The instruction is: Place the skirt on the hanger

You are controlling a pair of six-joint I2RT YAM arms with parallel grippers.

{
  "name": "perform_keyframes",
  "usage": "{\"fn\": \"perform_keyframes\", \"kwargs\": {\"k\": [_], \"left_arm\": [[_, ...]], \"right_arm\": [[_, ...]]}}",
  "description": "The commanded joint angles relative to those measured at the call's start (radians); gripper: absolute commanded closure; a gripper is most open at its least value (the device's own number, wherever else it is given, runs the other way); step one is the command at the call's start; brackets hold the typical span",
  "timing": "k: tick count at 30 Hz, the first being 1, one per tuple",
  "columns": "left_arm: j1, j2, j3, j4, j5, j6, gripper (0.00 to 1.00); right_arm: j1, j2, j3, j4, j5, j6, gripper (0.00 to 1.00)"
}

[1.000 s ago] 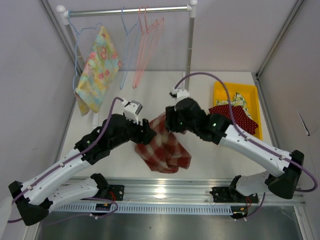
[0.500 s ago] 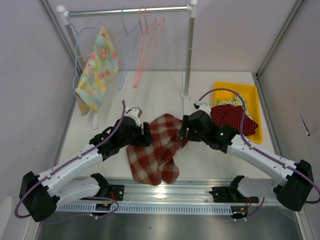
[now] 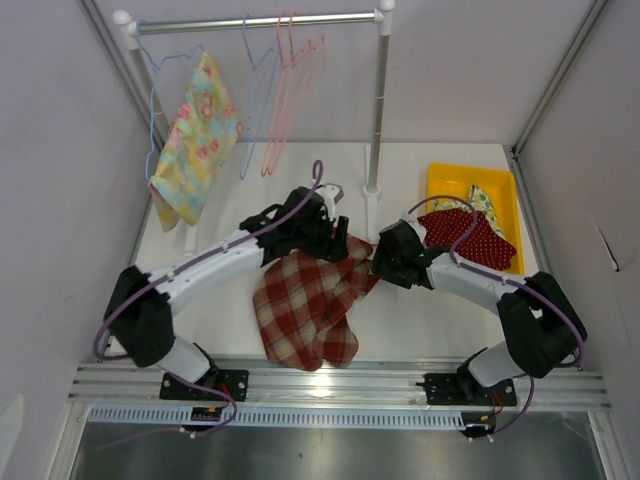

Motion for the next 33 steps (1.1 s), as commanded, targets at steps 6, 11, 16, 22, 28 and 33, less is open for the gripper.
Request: {"fn": "perform_keyframes", "kwargs": {"k": [6,11,16,22,28,33], "left_arm": [[-0.062,0.309,0.288,-0.136,-0.017,0.173,0.28],[-0.088,0.430,0.425,-0.199,-0.058,0.231,0.27],[-0.102,0.525,0.485,-0.223,-0.135,0.254,0.27],[-0.105,0.590,0.514,-0.225,-0.227,0.277,0.28],[-0.105,0.630,0.546,-0.214,-0.279,0.293,0.35],[-0.096,0.615,0.585,-0.254,-0.348,0.310,0.91]], "right_arm": [[-0.032,0.148,-0.024,0.219,-0.041,0.077,0.48],[-0.057,0.146,-0.070,0.259,-0.062,0.092,0.61],[-0.077,0.119,-0.084,0.250,-0.064,0.085,0.76],[-0.081,0.096,-0.079,0.239,-0.069,0.074,0.79],[-0.087,0.085,-0.073,0.233,-0.078,0.065,0.80],[-0.090,0.059,-0.024,0.183,-0.069,0.022,0.83]]}}
